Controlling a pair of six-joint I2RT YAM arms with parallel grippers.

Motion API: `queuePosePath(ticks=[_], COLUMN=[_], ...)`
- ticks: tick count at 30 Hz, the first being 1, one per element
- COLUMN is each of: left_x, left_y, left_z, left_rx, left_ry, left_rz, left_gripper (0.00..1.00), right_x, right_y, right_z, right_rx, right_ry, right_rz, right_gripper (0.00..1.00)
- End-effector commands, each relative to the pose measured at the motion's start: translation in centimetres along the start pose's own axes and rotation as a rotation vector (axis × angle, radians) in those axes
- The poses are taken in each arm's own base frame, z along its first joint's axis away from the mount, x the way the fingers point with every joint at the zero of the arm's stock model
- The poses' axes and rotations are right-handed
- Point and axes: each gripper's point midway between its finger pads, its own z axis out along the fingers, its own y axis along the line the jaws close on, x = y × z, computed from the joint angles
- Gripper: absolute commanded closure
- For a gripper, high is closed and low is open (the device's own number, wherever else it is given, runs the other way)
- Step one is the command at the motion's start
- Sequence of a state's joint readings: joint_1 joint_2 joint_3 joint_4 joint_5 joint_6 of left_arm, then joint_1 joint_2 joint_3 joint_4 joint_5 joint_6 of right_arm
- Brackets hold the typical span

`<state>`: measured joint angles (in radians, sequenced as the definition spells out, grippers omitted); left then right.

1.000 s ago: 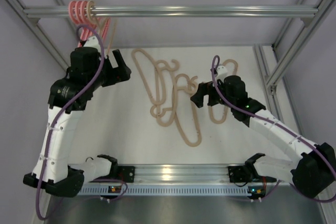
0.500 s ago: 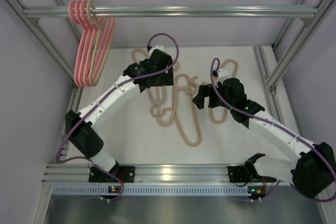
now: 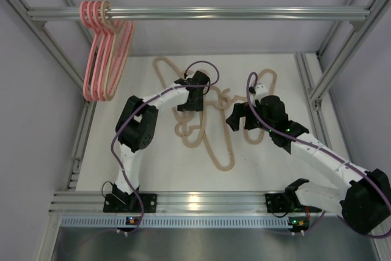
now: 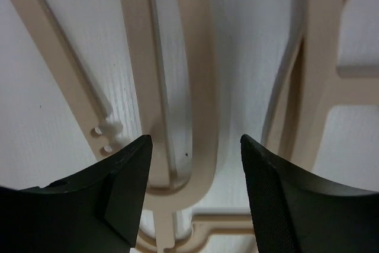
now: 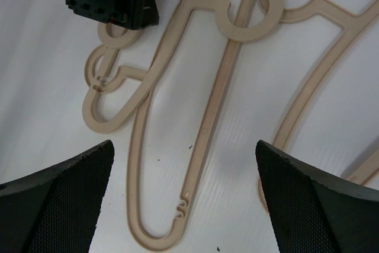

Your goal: Organize the hangers

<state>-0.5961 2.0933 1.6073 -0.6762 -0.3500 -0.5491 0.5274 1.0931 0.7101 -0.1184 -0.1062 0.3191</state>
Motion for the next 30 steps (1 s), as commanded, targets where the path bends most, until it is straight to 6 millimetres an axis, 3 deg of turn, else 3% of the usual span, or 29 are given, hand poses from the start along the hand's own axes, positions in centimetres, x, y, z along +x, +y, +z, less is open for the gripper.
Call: queuePosePath(ticks=[1, 5, 13, 18, 19, 22, 28, 29, 30], left_x=[-3.8, -3.8, -1.3, -0.8, -0.8, -1.2, -2.9, -3.8, -3.1], left_y=[-1.4, -1.4, -1.6, -1.4, -1.4, -1.7, -1.7, -1.6, -1.8], left_z=[0.3, 1.9, 3.9, 3.4, 3.3, 1.5, -5.6, -7.9, -8.5], left_rx=[0.085, 0.085, 0.082, 0.093, 0.096, 0.126, 0.256, 0.296, 0.322], left_ry=[-0.074, -0.054, 0.013, 0.011, 0.011, -0.006, -0.079, -0.116, -0.101], left_rz=[-0.076, -0.083, -0.088, -0.098, -0.094, -0.092, -0.105, -0.115, -0.112], left_gripper=[0.35, 0.43, 0.57, 0.78, 0.86, 1.0, 1.0, 1.0, 1.0], right_x=[-1.6, -1.4, -1.4, -1.5, -1.5, -1.7, -3.8, -4.5, -4.9], right_y=[0.3, 0.3, 0.3, 0.3, 0.4, 0.4, 1.1, 1.3, 1.6], right_z=[-0.4, -0.3, -0.3, -0.2, -0.1, -0.3, -1.2, -1.3, -1.4], right_rx=[-0.013, -0.013, -0.014, -0.02, -0.021, -0.021, -0.044, -0.052, -0.061], right_ry=[-0.07, -0.065, -0.066, -0.069, -0.067, -0.076, -0.129, -0.142, -0.149], right_rz=[0.01, 0.013, 0.017, 0.019, 0.021, 0.021, 0.015, 0.014, 0.012], right_gripper=[0.0, 0.01, 0.0, 0.01, 0.0, 0.01, 0.01, 0.0, 0.0])
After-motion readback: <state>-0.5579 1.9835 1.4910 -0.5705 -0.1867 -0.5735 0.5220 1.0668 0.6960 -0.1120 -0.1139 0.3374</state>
